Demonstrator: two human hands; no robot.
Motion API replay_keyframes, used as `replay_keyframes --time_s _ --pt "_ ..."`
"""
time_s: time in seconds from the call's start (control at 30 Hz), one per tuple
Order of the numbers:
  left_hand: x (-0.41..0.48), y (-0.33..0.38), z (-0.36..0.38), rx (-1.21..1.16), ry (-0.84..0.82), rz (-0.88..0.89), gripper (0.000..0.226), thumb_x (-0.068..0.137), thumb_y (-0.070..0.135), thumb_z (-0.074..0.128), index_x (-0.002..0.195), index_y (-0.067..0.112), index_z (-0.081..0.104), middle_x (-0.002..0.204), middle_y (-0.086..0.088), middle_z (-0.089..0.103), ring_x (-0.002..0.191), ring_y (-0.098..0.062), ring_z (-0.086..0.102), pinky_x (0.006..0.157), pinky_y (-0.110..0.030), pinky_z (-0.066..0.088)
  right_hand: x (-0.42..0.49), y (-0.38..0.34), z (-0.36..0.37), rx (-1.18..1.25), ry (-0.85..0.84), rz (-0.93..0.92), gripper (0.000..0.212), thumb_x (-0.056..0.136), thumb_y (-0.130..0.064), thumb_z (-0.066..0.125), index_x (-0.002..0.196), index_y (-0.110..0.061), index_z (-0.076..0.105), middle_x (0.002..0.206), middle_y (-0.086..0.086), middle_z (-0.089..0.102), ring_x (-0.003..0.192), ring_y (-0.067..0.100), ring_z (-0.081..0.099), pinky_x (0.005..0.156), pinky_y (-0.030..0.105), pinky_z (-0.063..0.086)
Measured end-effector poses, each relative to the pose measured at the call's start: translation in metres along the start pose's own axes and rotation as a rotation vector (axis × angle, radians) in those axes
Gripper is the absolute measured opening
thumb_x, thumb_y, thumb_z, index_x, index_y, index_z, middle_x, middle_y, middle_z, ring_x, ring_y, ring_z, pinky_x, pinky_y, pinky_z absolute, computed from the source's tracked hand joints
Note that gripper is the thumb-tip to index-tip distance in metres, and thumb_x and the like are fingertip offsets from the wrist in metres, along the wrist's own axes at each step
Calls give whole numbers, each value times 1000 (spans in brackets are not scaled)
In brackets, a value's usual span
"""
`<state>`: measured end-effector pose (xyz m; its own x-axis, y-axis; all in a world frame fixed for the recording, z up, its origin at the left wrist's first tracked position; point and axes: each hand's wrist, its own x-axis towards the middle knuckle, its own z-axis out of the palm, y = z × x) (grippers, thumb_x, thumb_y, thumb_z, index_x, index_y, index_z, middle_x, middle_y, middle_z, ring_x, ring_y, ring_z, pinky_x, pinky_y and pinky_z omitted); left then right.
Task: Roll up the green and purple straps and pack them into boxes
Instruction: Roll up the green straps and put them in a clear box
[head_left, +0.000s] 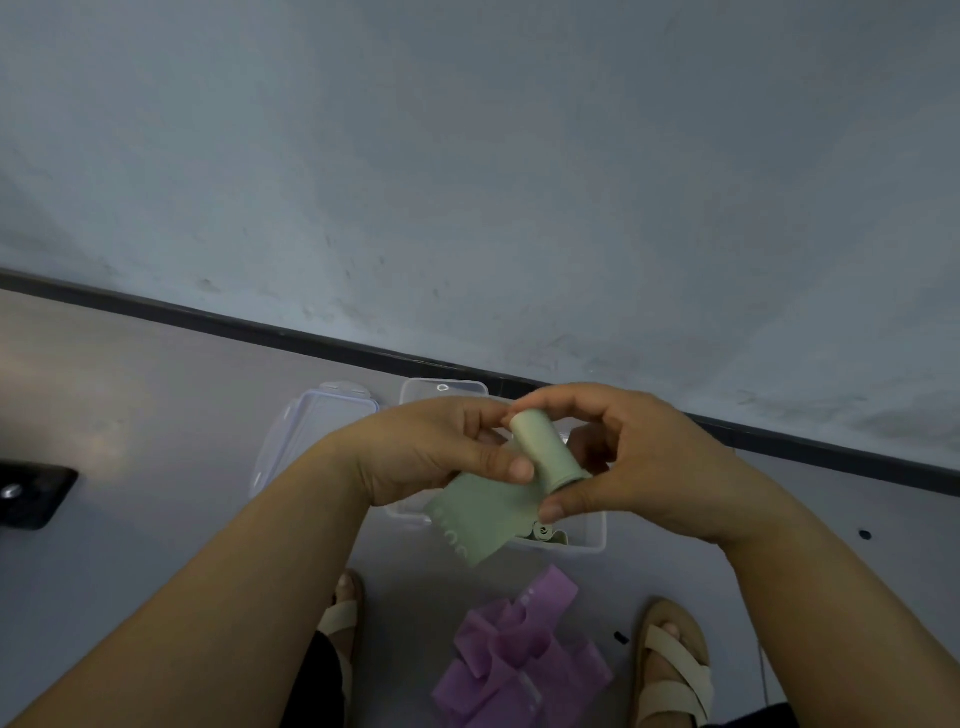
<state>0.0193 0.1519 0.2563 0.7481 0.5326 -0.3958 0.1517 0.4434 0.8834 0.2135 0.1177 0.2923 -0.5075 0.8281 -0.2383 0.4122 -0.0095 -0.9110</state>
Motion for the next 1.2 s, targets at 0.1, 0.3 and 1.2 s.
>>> replay_keyframes --time_s 0.1,0.3,1.2 --pt "-1 1 1 173 60 -23 35 65 13 81 97 18 67 86 -2 70 80 -16 65 78 -28 52 -1 5 -5 123 85 -14 60 50 -22 85 102 -42 63 103 -23 65 80 24 62 77 33 57" --pt "-7 9 6 205 206 45 12 77 36 60 71 32 70 63 13 58 59 -2 52 61 -20 43 -1 10 -13 437 132 -97 56 53 -1 75 97 -33 67 109 -11 69 96 22 65 68 26 56" --pt "1 2 14 338 431 -3 15 87 29 62 79 16 67 67 7 61 64 -10 55 66 -29 43 1 8 -5 -140 149 16 64 56 -14 86 103 -43 55 77 -37 54 63 -5 50 57 12 42"
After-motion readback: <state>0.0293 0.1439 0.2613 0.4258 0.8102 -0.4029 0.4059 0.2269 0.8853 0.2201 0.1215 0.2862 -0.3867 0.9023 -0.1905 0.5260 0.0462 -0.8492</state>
